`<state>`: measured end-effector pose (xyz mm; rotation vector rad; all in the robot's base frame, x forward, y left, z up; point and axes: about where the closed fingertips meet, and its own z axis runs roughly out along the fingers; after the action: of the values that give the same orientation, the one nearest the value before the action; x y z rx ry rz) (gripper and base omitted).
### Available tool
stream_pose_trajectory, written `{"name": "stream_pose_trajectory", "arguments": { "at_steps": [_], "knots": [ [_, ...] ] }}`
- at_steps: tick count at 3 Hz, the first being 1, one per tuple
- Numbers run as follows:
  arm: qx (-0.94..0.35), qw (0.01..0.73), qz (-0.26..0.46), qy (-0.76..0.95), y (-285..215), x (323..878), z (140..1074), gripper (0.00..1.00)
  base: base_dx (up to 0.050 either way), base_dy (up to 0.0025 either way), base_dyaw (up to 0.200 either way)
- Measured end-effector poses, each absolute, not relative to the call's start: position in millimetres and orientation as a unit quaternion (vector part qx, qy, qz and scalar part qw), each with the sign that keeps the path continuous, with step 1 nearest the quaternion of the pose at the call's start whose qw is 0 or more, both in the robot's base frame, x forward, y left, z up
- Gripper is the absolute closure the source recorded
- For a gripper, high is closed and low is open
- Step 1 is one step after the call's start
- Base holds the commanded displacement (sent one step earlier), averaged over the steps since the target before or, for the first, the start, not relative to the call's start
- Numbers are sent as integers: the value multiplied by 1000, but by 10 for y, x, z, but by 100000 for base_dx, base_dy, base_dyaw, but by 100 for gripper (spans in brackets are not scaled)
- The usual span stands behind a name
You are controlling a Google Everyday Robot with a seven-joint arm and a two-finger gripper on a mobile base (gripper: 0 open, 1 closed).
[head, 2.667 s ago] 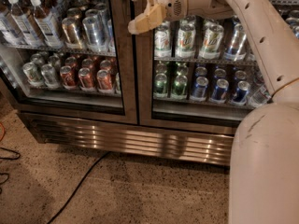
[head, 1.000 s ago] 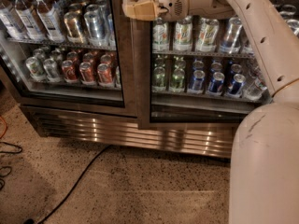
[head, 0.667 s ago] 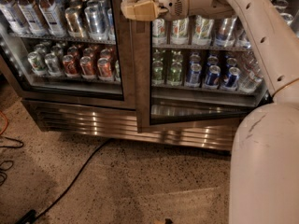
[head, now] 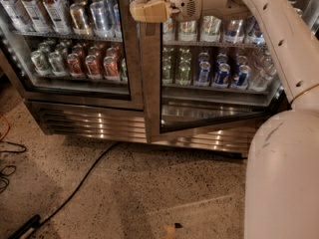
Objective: Open right fridge door
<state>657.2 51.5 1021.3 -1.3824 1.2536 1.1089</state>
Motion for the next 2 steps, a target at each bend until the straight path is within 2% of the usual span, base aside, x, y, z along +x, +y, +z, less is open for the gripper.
{"name": "stream_pose_trajectory", "arguments": {
  "at_steps": [1, 2],
  "knots": [
    [-563, 467, 452, 511, 515, 6572, 10213, 81, 0, 0, 0],
    [-563, 467, 452, 511, 516, 6572, 10213, 58, 0, 0, 0]
  ]
}}
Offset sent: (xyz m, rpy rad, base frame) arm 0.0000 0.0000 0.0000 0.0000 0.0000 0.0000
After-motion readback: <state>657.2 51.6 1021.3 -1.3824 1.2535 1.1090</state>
